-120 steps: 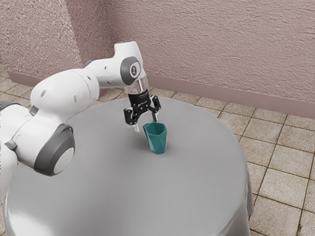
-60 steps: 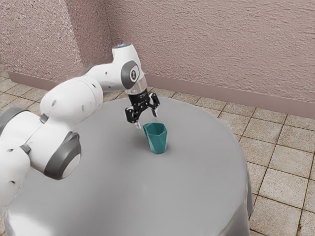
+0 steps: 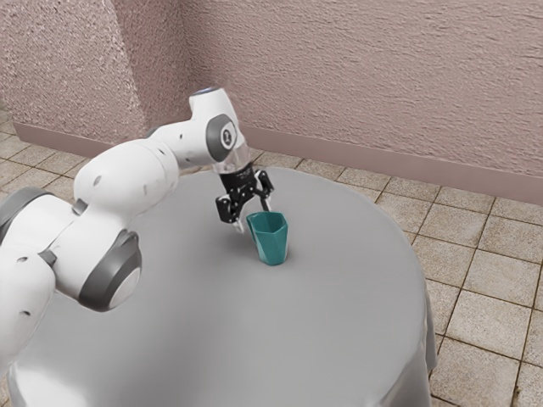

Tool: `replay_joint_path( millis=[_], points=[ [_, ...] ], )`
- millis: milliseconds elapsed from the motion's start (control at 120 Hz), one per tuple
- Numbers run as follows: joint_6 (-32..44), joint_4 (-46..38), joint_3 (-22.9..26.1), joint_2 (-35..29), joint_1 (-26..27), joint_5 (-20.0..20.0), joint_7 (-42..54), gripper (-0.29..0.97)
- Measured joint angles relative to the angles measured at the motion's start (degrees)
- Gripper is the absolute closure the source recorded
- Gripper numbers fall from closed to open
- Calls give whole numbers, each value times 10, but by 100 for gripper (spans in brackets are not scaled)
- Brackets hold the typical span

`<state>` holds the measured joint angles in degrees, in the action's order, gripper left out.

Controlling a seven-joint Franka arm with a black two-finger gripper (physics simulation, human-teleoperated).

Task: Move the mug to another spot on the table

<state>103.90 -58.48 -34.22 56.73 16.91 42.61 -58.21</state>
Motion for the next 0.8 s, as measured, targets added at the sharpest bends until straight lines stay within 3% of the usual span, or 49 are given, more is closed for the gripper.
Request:
replay_joint_path(
  millis=[542,800],
  points=[
    [-26,8,2,8,-2,6,-51,6],
    [-27,9,2,8,-1,6,-67,23]
  ],
)
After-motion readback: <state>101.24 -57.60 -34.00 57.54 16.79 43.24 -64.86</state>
